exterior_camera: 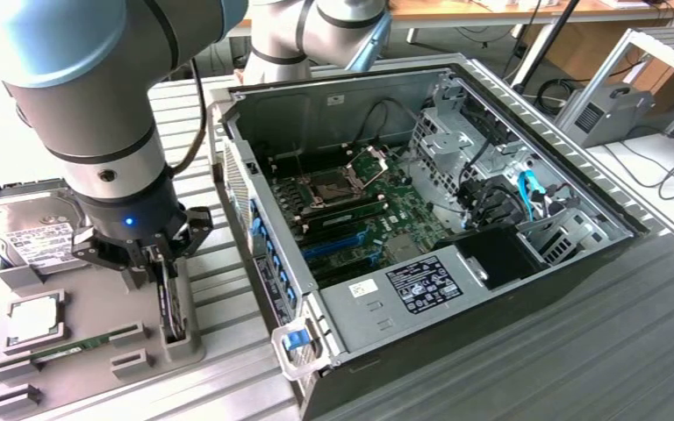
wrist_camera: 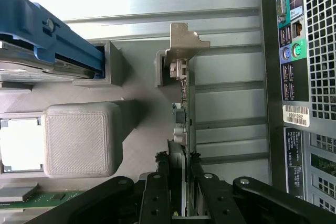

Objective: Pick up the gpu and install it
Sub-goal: 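Pick up the gpu and move the gpu toward the slot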

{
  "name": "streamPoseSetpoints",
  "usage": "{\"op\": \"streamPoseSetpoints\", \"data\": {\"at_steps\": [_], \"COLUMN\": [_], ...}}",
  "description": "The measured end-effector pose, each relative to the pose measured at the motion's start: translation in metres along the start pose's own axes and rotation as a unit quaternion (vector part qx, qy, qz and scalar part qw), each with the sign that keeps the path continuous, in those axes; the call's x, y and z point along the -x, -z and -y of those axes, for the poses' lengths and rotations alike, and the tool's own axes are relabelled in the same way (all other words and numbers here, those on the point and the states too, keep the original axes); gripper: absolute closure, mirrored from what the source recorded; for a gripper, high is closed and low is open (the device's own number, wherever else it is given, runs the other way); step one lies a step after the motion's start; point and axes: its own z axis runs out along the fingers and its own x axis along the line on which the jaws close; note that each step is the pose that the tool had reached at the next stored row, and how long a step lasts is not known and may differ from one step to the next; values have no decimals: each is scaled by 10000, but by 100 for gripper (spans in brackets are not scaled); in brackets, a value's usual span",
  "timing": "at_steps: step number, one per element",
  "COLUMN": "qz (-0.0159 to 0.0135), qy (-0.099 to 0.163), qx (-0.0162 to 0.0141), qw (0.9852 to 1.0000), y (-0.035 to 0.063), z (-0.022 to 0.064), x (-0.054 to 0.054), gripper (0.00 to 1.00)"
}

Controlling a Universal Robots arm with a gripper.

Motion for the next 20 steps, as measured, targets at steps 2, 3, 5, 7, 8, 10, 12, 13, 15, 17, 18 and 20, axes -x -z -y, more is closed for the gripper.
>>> {"op": "streamPoseSetpoints", "data": {"at_steps": [2,3,5,7,8,10,12,13,15,17,18,20], "qz": [0,0,0,1,1,0,0,0,0,0,0,0], "qy": [0,0,0,0,0,0,0,0,0,0,0,0], "qx": [0,0,0,1,1,0,0,0,0,0,0,0], "qw": [10000,10000,10000,10000,10000,10000,10000,10000,10000,10000,10000,10000], "y": [0,0,0,0,3,18,47,59,89,122,137,177], "z": [0,0,0,0,0,-1,-2,-2,-4,-5,-6,-7], "x": [0,0,0,0,0,0,1,2,3,4,4,5], "gripper": [74,74,74,74,74,74,74,74,74,74,74,74]}}
